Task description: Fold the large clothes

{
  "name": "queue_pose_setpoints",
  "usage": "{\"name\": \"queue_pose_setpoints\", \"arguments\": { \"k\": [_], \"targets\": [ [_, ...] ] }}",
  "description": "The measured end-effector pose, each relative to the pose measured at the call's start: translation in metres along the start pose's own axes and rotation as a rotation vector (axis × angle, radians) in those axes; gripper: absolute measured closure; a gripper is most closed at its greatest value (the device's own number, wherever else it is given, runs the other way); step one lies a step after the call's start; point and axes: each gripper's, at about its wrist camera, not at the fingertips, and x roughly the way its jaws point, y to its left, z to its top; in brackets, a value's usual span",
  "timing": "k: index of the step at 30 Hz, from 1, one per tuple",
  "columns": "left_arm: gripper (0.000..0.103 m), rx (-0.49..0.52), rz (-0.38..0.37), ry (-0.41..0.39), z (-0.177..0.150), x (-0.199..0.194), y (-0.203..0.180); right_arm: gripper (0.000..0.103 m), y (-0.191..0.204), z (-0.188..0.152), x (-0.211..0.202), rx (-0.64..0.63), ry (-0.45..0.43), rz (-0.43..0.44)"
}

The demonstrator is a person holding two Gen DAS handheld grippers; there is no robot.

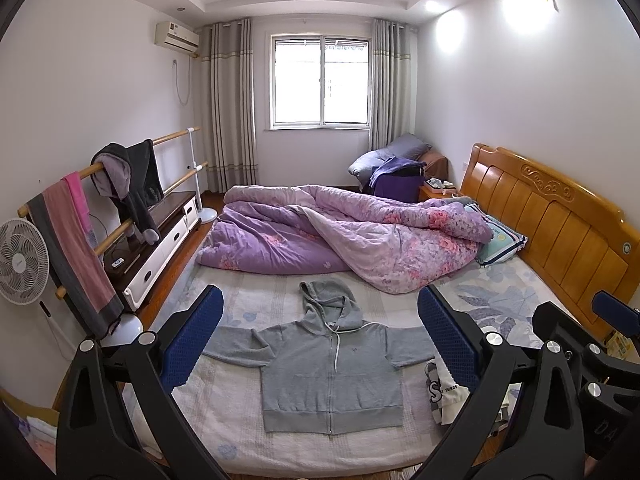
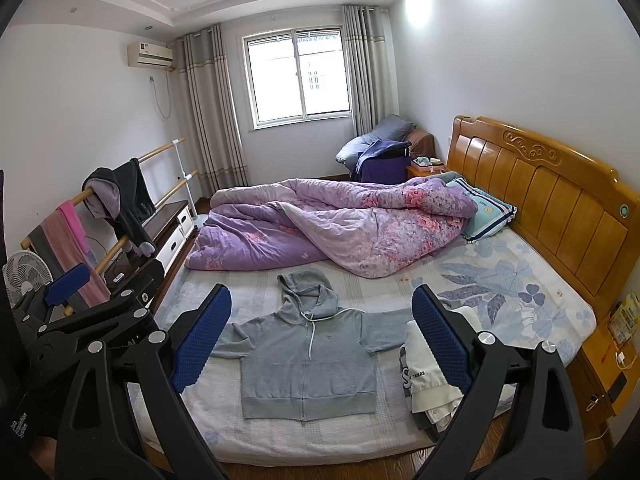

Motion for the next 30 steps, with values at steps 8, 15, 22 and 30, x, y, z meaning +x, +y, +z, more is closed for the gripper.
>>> {"name": "queue_pose_setpoints", "arguments": {
  "k": [8,15,22,30],
  "targets": [
    [0.005,0.001,-0.002,0.005,0.001,0.002,0.002,0.015,-0.002,0.000,0.004,0.000,0.003,0.000],
    [0.005,0.002,-0.004,0.009,0.002,0.005,0.005,0.015,-0.006,-0.001,0.007,0.000,0.006,-0.002],
    [0.005,0.004,-0.005,0.012,0.003,0.013,0.009,0.015,-0.009,-0.001,0.010,0.001,0.011,0.000],
    [0.005,0.006,-0.004,0.013,0.004,0.014,0.011,0.015,-0.010,0.000,0.011,0.002,0.014,0.001]
  ]
}}
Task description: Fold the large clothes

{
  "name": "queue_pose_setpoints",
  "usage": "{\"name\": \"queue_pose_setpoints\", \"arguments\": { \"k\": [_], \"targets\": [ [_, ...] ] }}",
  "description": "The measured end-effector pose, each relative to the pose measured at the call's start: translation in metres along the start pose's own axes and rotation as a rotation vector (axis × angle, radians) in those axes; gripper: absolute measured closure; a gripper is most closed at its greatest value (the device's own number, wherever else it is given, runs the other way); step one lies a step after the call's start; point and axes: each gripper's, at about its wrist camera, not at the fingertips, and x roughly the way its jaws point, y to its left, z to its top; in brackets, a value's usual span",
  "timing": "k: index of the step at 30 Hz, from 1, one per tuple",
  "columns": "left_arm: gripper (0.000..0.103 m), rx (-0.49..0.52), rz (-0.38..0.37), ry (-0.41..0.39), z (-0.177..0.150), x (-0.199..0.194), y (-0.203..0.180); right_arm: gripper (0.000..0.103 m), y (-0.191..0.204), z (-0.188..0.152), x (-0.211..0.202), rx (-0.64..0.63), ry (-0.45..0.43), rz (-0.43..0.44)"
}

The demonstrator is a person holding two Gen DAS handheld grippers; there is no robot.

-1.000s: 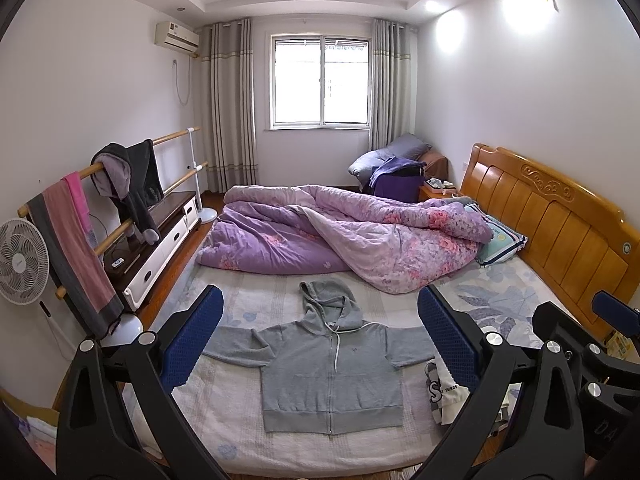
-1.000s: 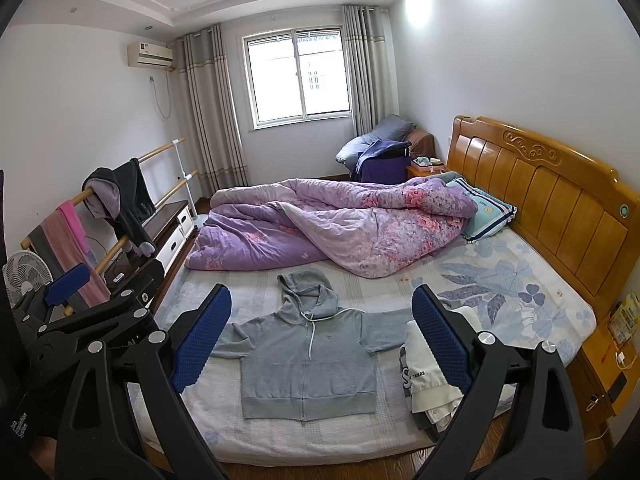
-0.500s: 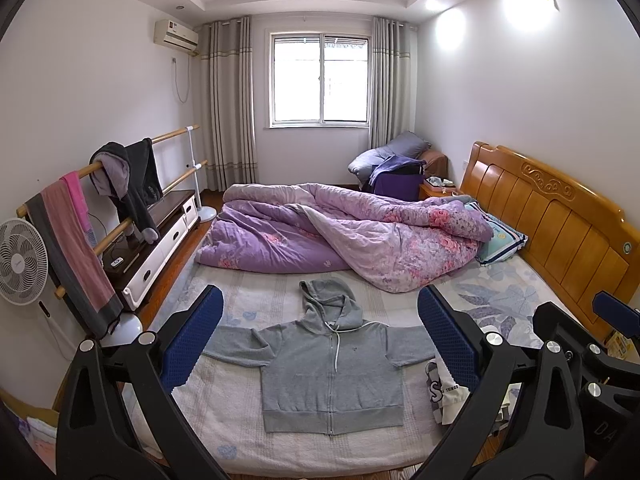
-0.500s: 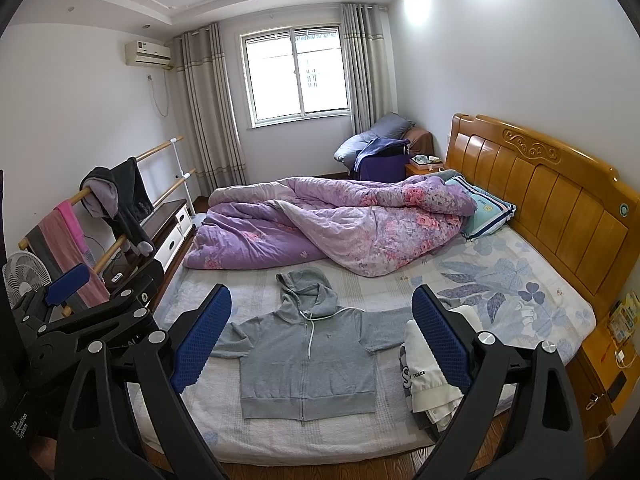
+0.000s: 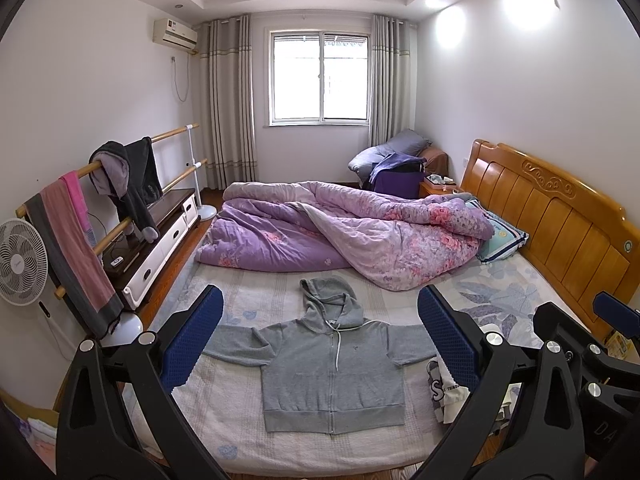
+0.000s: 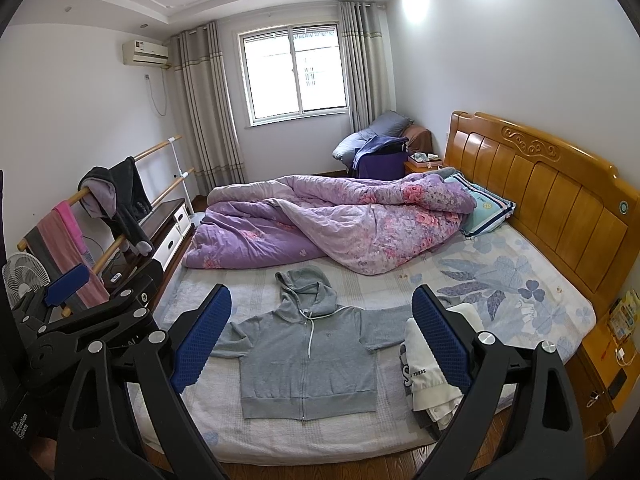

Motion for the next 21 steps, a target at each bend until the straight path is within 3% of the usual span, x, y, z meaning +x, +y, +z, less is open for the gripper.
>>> {"name": "queue_pose_setpoints", "arguments": {
  "k": [21],
  "targets": [
    [0.005,0.019,-0.022,0.021,-0.004,0.017,0.008,0.015,-0.001,-0.007,0.008,0.000,0.013,-0.010]
  ]
}}
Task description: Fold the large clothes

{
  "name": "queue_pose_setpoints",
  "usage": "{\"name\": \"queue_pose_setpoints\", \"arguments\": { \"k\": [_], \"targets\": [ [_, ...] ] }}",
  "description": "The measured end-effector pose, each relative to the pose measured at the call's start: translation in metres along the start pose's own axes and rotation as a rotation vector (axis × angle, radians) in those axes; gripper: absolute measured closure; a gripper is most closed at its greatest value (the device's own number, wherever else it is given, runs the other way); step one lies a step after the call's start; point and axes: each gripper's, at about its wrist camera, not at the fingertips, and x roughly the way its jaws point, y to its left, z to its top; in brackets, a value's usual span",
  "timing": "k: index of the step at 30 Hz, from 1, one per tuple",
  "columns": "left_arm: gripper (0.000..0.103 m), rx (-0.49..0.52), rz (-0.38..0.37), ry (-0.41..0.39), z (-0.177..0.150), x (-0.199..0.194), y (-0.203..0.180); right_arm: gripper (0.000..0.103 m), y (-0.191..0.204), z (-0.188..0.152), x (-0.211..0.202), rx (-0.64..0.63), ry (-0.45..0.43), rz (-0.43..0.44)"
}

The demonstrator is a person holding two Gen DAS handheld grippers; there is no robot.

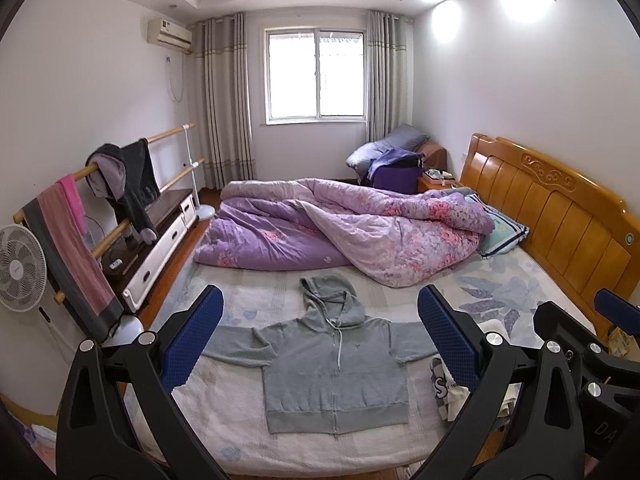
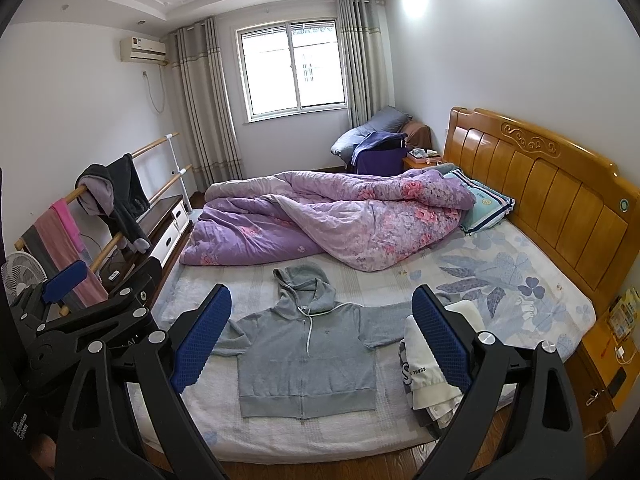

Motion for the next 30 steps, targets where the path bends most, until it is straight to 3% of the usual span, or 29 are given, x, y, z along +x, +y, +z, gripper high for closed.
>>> {"name": "queue_pose_setpoints", "arguments": {
  "k": [4,30],
  "targets": [
    [0.005,-0.010,-0.026,0.015,-0.001,0.007,0.006,0.015,-0.001,0.000,0.002,0.000,0.002,0.001],
    [0.005,0.023,-0.020,0.030,0.008,0.025,0.015,0.015,-0.013,0.000,0.015,0.001,0.028,-0.003]
  ]
}}
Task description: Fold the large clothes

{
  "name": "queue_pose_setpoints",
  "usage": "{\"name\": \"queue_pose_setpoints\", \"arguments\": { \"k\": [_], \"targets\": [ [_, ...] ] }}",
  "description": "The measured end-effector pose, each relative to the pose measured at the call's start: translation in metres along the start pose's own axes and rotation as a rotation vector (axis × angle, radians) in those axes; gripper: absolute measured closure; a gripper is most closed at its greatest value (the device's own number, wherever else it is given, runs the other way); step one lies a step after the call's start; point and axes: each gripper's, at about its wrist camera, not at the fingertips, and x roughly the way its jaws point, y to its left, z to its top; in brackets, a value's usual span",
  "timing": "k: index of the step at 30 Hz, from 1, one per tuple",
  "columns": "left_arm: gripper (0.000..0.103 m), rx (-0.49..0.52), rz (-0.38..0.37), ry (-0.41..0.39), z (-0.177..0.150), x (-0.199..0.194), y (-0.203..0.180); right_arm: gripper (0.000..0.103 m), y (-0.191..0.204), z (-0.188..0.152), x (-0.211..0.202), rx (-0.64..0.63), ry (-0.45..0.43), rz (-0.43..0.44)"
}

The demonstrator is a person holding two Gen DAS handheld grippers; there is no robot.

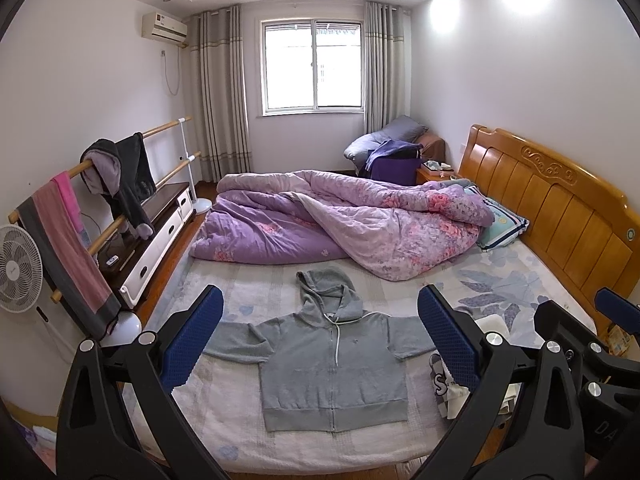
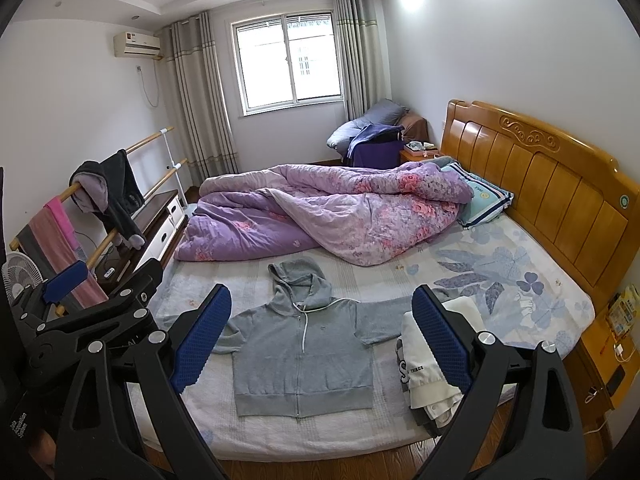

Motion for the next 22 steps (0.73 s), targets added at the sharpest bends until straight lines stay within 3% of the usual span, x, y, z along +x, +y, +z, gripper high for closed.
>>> {"name": "queue_pose_setpoints", "arguments": {
  "k": [22],
  "targets": [
    [0.005,0.018,0.013,0.000,0.005,0.016,0.001,0.015,-0.005,0.009,0.008,-0.001,0.007,0.001]
  ]
}}
